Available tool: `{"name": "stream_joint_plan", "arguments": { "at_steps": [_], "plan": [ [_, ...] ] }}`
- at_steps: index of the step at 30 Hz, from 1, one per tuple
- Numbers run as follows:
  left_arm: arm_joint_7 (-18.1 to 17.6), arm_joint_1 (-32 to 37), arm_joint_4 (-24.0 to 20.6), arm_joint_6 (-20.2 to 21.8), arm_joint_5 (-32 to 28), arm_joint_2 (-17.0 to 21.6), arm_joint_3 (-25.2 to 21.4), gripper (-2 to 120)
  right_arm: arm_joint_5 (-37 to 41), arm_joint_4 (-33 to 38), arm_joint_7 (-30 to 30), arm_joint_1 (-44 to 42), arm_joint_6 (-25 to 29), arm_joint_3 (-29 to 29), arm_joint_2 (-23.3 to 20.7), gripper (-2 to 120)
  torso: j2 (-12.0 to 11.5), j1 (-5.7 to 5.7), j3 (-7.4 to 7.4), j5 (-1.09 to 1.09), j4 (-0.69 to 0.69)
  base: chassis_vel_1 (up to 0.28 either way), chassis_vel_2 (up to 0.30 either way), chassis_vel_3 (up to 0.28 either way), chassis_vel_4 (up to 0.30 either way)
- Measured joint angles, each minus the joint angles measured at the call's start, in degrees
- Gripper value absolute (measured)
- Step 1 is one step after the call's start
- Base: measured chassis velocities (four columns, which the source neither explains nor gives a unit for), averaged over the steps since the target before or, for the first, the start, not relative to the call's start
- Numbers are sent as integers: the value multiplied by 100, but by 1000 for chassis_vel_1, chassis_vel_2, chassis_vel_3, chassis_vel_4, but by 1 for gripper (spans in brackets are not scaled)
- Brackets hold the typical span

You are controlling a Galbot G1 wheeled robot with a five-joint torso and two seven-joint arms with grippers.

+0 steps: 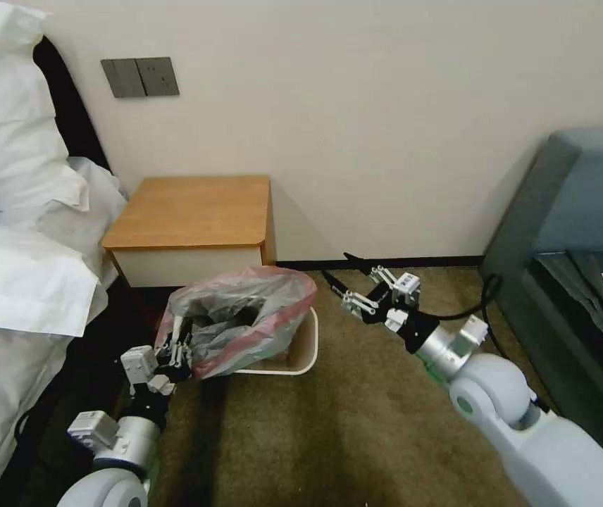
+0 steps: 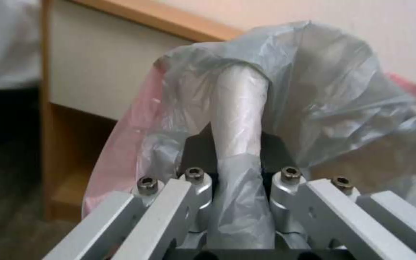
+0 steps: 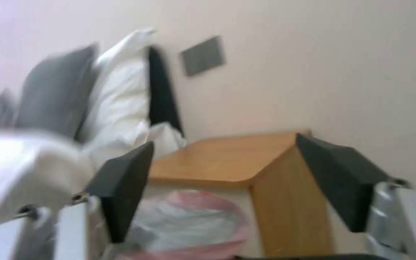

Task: Pick up the garbage bag from the table and place it over the trash can.

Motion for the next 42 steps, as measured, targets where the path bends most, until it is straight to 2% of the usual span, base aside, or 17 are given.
{"name": "stream_joint_plan", "arguments": {
  "at_steps": [2, 3, 4, 6, 11, 15, 18, 23, 37, 42],
  "plan": [
    [-9, -1, 3, -14, 3, -4, 2, 11, 45, 57, 122, -10, -36, -44, 20, 80, 0, 0, 0, 0, 0, 0, 0, 0, 0],
    [-165, -18, 97, -353, 139, -99, 48, 11, 671, 656, 1462, -33, -484, -513, 302, 89, 0, 0, 0, -2, 2, 0, 0, 0, 0],
    [-214, -26, 156, -524, 218, -138, 68, 11, 1045, 908, 2109, 4, -770, -716, 475, 94, 0, 0, 0, -2, 2, 0, 0, 0, 0],
    [-252, -41, 265, -802, 287, -174, 86, 11, 1433, 1128, 2657, 56, -1067, -1007, 732, 99, 0, 0, 0, -2, 2, 0, 0, 0, 0],
    [-251, -66, 359, -1067, 325, -171, 87, 11, 1549, 1110, 2916, 123, -1549, -1408, 1069, 100, 0, 0, 0, -2, 2, 0, 0, 0, 0],
    [-229, -116, 426, -1269, 512, -178, 78, 11, 1521, 828, 3069, 279, -1873, -1666, 1386, 100, 0, 0, 0, -1, 1, 0, 0, 0, 0],
    [-187, -143, 477, -1436, 700, -206, 76, 11, 1444, 367, 3303, 511, -2205, -1874, 1812, 100, 0, 0, 1, -2, 2, 0, 0, 0, 0],
    [-56, -125, 539, -1653, 921, -221, 67, 11, 1342, -32, 3383, 697, -2284, -1989, 2137, 100, 0, 0, 1, -1, 2, 0, 0, 0, 0],
    [3, -91, 616, -1822, 1061, -282, 121, 11, 988, -384, 3260, 686, -2218, -1875, 2150, 99, 0, 0, 1, 0, 1, 0, 0, 0, 0],
    [4, -65, 553, -1851, 1049, -281, 98, 11, 871, -435, 3203, 665, -2150, -1864, 2169, 85, 0, 0, 1, 0, 1, 0, 0, 0, 0]
  ]
}}
